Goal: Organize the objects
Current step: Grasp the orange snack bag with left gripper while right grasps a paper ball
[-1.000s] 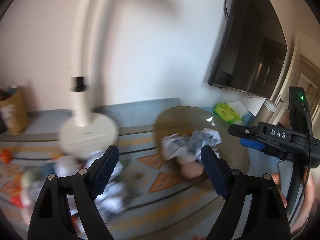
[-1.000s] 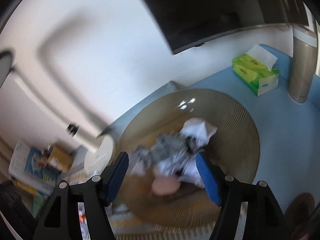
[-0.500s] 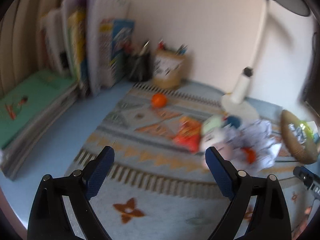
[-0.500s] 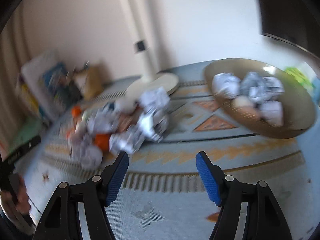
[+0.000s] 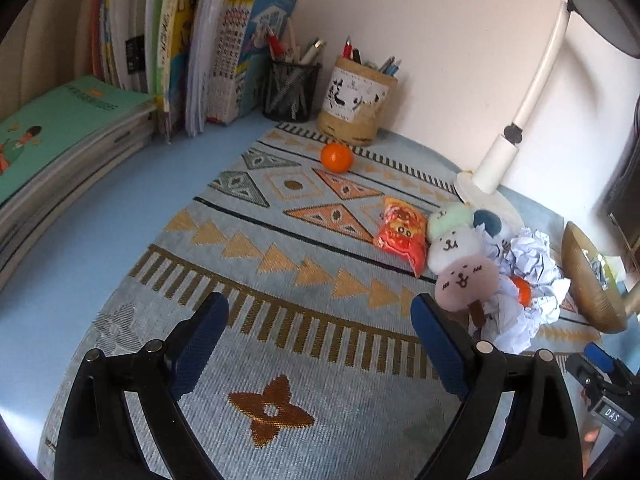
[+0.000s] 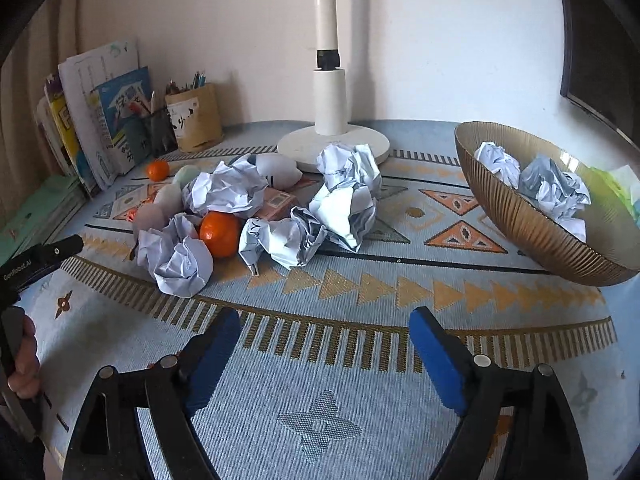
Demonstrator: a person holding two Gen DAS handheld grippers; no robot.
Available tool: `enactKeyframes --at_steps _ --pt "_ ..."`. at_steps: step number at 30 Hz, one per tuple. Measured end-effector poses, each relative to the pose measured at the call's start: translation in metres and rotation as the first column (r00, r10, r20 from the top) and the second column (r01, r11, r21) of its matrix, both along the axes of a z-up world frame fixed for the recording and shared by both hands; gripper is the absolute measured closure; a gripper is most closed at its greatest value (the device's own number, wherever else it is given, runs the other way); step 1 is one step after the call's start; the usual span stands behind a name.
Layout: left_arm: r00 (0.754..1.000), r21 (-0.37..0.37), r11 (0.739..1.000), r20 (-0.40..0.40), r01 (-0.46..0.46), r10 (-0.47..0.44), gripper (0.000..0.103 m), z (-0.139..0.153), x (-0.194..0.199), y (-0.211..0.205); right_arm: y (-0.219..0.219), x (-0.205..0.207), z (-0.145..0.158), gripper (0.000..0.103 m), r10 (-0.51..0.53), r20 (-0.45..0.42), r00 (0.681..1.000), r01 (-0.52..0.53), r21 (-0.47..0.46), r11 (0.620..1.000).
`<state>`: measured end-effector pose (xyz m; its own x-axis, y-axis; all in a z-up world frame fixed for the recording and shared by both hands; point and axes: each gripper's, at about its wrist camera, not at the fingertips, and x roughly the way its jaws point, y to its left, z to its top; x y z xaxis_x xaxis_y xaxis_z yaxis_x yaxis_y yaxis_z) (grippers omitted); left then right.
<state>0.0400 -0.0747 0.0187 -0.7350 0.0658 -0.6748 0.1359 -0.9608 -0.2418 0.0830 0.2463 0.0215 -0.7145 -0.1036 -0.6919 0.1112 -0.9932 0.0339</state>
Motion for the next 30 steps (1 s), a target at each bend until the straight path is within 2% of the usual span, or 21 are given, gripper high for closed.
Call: enactKeyframes --at_steps 2,4,5,6,7,9,11,15,16,17,19,21,24,25,26,27,28,30 --pt "0.999 -0.008 0.999 0.019 0.031 -0.031 0.011 -0.001 -0.003 0.004 -0.004 0.0 0.001 0.017 0.015 0.009 1.0 -0.015 -0.001 1.0" --pt "0.996 -0.049 0.995 0.043 0.083 -0.081 0.011 0.0 -0.011 0.011 -0.018 -0.001 0.005 0.017 0.094 0.039 0.995 -0.09 -0.082 0.993" --pt "0.996 -0.096 0.992 0.041 0.085 -0.082 0.011 0.002 -0.014 0.014 -0.028 -0.001 0.008 0.017 0.139 0.046 0.989 -0.133 -0.114 0.984" --pt "0.998 -0.194 0.979 0.025 0.063 -0.059 0.011 0.007 -0.019 0.02 -0.039 -0.003 0.009 0.017 0.165 0.051 0.985 -0.158 -0.12 0.98" --pt "0.999 -0.291 0.956 0.009 0.043 -0.042 0.011 0.013 -0.025 0.026 -0.053 -0.006 0.011 0.017 0.192 0.061 0.98 -0.184 -0.111 0.977" --pt "0.995 -0.34 0.936 0.015 0.096 -0.097 0.011 0.019 -0.038 0.035 -0.08 -0.017 0.008 0.017 0.232 0.099 0.968 -0.224 -0.085 0.971" --pt "0.986 -0.337 0.927 0.049 0.165 -0.158 0.011 0.018 -0.056 0.041 -0.095 -0.033 0.0 0.017 0.23 0.129 0.965 -0.221 -0.083 0.972" --pt "0.96 -0.238 0.931 0.107 0.278 -0.259 0.011 0.009 -0.09 0.044 -0.1 -0.056 -0.009 0.017 0.18 0.16 0.971 -0.165 -0.102 0.981" --pt "0.956 -0.232 0.928 0.109 0.292 -0.273 0.013 0.007 -0.094 0.047 -0.1 -0.06 -0.011 0.017 0.172 0.164 0.971 -0.156 -0.106 0.982" --pt "0.956 -0.252 0.923 0.115 0.289 -0.268 0.018 0.004 -0.1 0.05 -0.099 -0.063 -0.012 0.017 0.167 0.166 0.972 -0.15 -0.107 0.983" --pt "0.954 -0.34 0.892 0.133 0.299 -0.269 0.021 -0.003 -0.107 0.064 -0.1 -0.068 -0.013 0.017 0.169 0.173 0.97 -0.149 -0.12 0.982" --pt "0.94 -0.325 0.883 0.134 0.34 -0.313 0.024 -0.004 -0.11 0.072 -0.102 -0.071 -0.012 0.018 0.194 0.17 0.966 -0.169 -0.153 0.974" --pt "0.933 -0.275 0.892 0.147 0.357 -0.328 0.028 -0.008 -0.117 0.073 -0.111 -0.073 -0.015 0.034 0.197 0.178 0.964 -0.173 -0.141 0.975" --pt "0.931 -0.251 0.897 0.147 0.363 -0.335 0.037 -0.008 -0.118 0.071 -0.114 -0.073 -0.017 0.044 0.188 0.183 0.965 -0.169 -0.115 0.979" --pt "0.924 -0.213 0.901 0.151 0.379 -0.352 0.054 -0.008 -0.119 0.07 -0.116 -0.071 -0.016 0.05 0.185 0.169 0.968 -0.172 -0.087 0.981" --pt "0.912 -0.167 0.9 0.155 0.402 -0.379 0.063 -0.009 -0.12 0.068 -0.117 -0.069 -0.015 0.052 0.197 0.163 0.967 -0.184 -0.092 0.979" --pt "0.911 -0.164 0.899 0.14 0.407 -0.387 0.068 -0.008 -0.117 0.069 -0.117 -0.066 -0.013 0.054 0.212 0.152 0.965 -0.197 -0.104 0.975" --pt "0.916 -0.186 0.898 0.136 0.399 -0.379 0.07 -0.007 -0.111 0.071 -0.116 -0.057 -0.009 0.054 0.215 0.138 0.967 -0.201 -0.11 0.973"
